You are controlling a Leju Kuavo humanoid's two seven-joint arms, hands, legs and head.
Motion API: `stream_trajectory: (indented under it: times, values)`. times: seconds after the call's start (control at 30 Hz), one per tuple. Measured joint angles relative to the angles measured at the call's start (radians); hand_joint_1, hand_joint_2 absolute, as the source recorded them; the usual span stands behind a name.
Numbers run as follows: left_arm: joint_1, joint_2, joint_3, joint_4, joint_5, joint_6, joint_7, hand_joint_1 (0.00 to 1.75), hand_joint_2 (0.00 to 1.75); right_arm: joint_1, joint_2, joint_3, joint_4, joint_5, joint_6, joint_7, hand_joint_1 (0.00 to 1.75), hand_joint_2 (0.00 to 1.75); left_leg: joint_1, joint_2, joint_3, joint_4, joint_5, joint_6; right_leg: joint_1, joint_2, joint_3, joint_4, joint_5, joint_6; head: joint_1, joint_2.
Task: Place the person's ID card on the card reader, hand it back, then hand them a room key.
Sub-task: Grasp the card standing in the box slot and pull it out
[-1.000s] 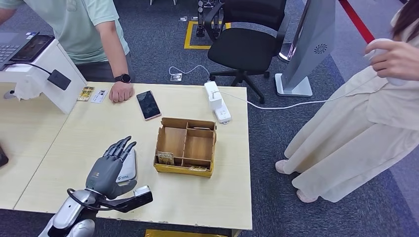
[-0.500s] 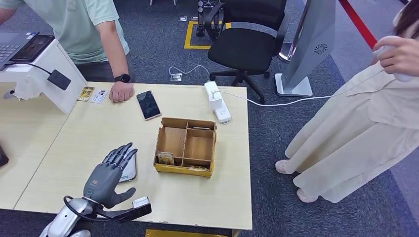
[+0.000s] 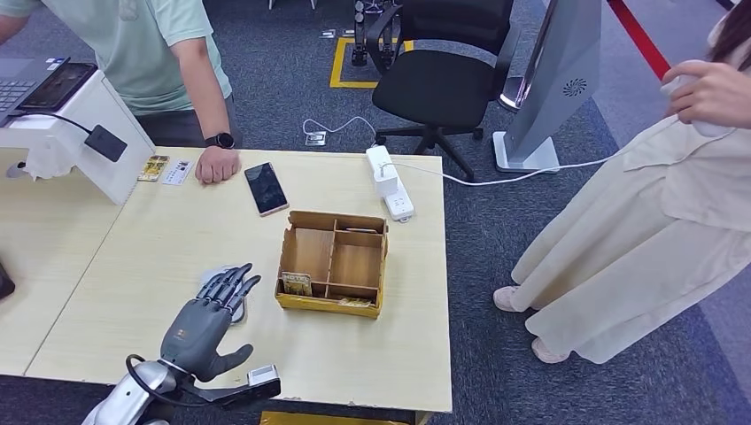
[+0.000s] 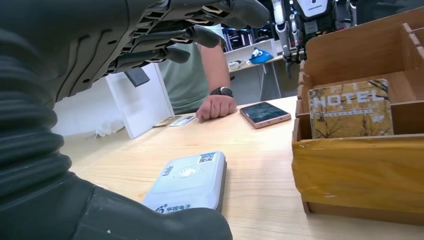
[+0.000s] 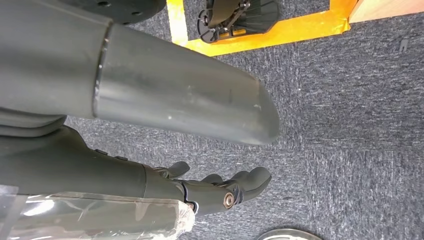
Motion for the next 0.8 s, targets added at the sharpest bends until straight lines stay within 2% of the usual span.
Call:
stream_trajectory:
  times: [0.3, 0.8]
  values:
    - [-0.037, -0.017, -0.042, 0.009, -0.025, 0.0, -0.002, 0.0, 1.75, -0.007, 0.0, 0.005, 0.0, 0.012, 0.002, 0.007, 0.0, 0.0, 0.0, 0.0, 0.0, 0.0, 0.0, 0.0, 0.0, 0.0, 0.0, 0.0, 0.0, 0.0, 0.0, 0.0]
    - [-0.171, -0.054, -0.122, 0.082, -0.006, -0.03, -0.019, 0.0, 1.75, -0.027, 0.002, 0.033, 0.0, 0.033, 0.018, 0.022, 0.0, 0.0, 0.0, 0.0, 0.0, 0.0, 0.0, 0.0, 0.0, 0.0, 0.0, 0.0, 0.0, 0.0, 0.0, 0.0]
